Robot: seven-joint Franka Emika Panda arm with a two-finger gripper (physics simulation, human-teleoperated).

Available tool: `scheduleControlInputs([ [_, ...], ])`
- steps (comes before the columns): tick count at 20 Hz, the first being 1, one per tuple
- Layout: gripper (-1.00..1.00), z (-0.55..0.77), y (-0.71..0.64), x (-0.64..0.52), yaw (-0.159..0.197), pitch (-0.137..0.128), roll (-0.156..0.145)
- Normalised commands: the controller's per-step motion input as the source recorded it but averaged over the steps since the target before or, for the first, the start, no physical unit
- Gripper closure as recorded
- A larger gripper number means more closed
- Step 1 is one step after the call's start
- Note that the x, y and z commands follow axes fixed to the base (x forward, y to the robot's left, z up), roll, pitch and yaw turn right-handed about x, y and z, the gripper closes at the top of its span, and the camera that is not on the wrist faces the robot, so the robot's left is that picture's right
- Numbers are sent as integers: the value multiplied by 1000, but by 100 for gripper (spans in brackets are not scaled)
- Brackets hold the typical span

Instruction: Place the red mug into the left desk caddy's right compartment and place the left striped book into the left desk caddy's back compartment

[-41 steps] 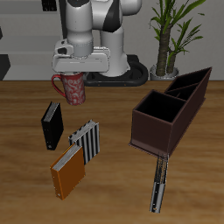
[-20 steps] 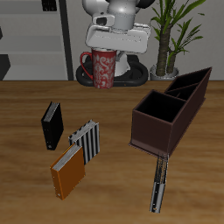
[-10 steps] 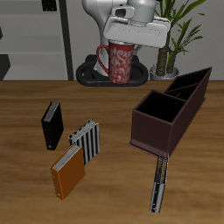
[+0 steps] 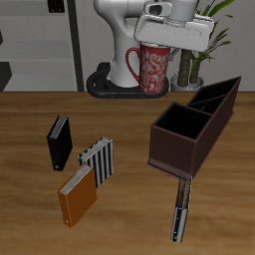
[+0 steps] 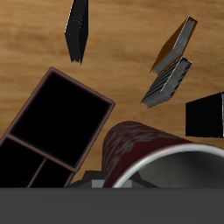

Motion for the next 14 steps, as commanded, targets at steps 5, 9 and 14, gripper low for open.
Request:
scheduleControlInputs([
  [5,100,-17,256,285,-11,30,13],
  [9,100,-90,224,234,14,5,15],
  [14,100,-190,268,207,12,14,50],
])
